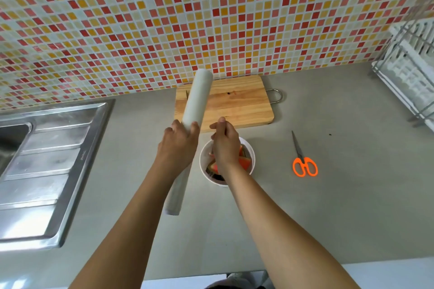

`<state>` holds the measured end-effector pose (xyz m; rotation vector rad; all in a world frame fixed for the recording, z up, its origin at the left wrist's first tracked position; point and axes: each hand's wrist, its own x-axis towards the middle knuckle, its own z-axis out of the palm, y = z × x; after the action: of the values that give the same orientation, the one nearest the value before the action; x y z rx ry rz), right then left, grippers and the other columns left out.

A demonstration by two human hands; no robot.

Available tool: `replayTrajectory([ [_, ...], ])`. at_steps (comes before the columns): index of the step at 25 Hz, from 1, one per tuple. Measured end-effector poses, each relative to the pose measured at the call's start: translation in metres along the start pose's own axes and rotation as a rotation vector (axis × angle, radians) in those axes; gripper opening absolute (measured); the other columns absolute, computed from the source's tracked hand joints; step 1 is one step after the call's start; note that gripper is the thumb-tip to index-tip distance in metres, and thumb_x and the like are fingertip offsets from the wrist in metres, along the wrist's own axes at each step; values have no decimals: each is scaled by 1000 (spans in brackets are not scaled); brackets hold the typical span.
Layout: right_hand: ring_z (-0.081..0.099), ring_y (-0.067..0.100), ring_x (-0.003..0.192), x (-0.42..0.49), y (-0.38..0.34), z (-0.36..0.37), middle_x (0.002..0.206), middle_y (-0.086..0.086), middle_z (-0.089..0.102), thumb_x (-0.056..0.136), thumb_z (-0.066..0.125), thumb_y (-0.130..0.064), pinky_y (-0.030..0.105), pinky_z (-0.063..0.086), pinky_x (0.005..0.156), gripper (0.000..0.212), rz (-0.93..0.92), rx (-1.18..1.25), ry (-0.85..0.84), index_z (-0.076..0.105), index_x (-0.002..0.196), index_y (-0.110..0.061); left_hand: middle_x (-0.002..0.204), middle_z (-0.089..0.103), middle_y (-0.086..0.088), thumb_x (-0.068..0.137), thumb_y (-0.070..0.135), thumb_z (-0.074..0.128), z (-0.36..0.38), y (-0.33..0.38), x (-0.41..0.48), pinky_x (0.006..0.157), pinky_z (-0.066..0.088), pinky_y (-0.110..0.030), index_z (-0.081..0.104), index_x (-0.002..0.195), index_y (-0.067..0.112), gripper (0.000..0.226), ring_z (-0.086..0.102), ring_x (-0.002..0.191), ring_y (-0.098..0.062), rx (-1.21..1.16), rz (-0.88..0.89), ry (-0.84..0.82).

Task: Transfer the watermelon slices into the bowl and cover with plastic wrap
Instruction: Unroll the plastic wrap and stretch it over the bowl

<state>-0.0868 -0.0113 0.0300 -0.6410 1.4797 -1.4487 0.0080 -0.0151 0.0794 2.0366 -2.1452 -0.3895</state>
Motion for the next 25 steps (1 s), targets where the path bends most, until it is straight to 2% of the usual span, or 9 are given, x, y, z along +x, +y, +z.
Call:
replayTrajectory([
  [2, 56, 19, 67, 4, 7, -11, 66, -3, 56, 95, 34, -40, 31, 48, 63, 34, -6, -40, 18, 61, 78, -28, 93, 47, -13, 96, 46, 33, 8, 1, -3, 70, 36, -37, 48, 116, 3, 50, 44, 83, -28, -37, -71, -36],
  [5, 50, 13, 58, 11, 8, -28, 69, -7, 53, 95, 35, -40, 15, 41, 41, 33, 72, 2, 117, 63, 78, -35, 96, 54, -16, 93, 54, 35, 23, 13, -5, 72, 35, -36, 48, 104, 2, 55, 51, 88, -34, -224, -148, -49],
  [8, 37, 9, 47, 21, 7, -48, 65, -8, 45, 94, 40, -37, 22, 32, 40, 33, 206, 119, 133, 68, 78, -33, 90, 54, -10, 92, 56, 37, 32, 26, -8, 71, 42, -38, 42, 96, 9, 48, 53, 80, -32, -324, -115, -94],
  [11, 35, 7, 41, 29, -1, -67, 60, -5, 39, 91, 44, -34, 20, 29, 38, 34, 305, 366, 77, 73, 76, -24, 92, 59, -8, 89, 61, 36, 37, 31, -8, 70, 49, -39, 45, 97, 12, 50, 61, 82, -27, -536, -114, -161],
  [14, 51, 7, 52, 37, -9, -83, 66, -3, 53, 89, 43, -43, 17, 41, 42, 43, 414, 569, -48, 74, 74, -17, 93, 62, -7, 85, 68, 35, 34, 33, -10, 72, 54, -42, 46, 94, 20, 50, 64, 81, -25, -734, -146, -229],
  [18, 51, 8, 40, 49, -19, -81, 64, 1, 61, 81, 32, -73, 14, 40, 35, 74, 604, 490, -287, 70, 83, -9, 91, 63, -10, 81, 72, 37, 31, 34, -12, 73, 57, -46, 48, 92, 22, 53, 65, 76, -25, -827, -164, -294],
  [20, 52, 7, 40, 56, -26, -76, 60, 1, 62, 81, 44, -67, 14, 43, 36, 63, 617, 487, -315, 68, 82, -9, 92, 63, -10, 80, 73, 36, 31, 32, -14, 76, 57, -48, 48, 92, 21, 54, 65, 79, -26, -815, -171, -321],
  [22, 53, 6, 39, 63, -32, -72, 56, -1, 63, 82, 57, -51, 14, 45, 37, 42, 630, 505, -306, 66, 77, -11, 91, 61, -8, 82, 72, 35, 32, 31, -18, 75, 57, -45, 48, 92, 22, 52, 63, 79, -24, -781, -178, -326],
  [25, 56, 4, 40, 71, -36, -70, 54, -3, 64, 82, 65, -31, 14, 47, 38, 23, 697, 575, -292, 64, 73, -10, 92, 59, -5, 83, 71, 34, 34, 29, -23, 77, 56, -45, 46, 92, 26, 48, 62, 81, -22, -762, -187, -332],
])
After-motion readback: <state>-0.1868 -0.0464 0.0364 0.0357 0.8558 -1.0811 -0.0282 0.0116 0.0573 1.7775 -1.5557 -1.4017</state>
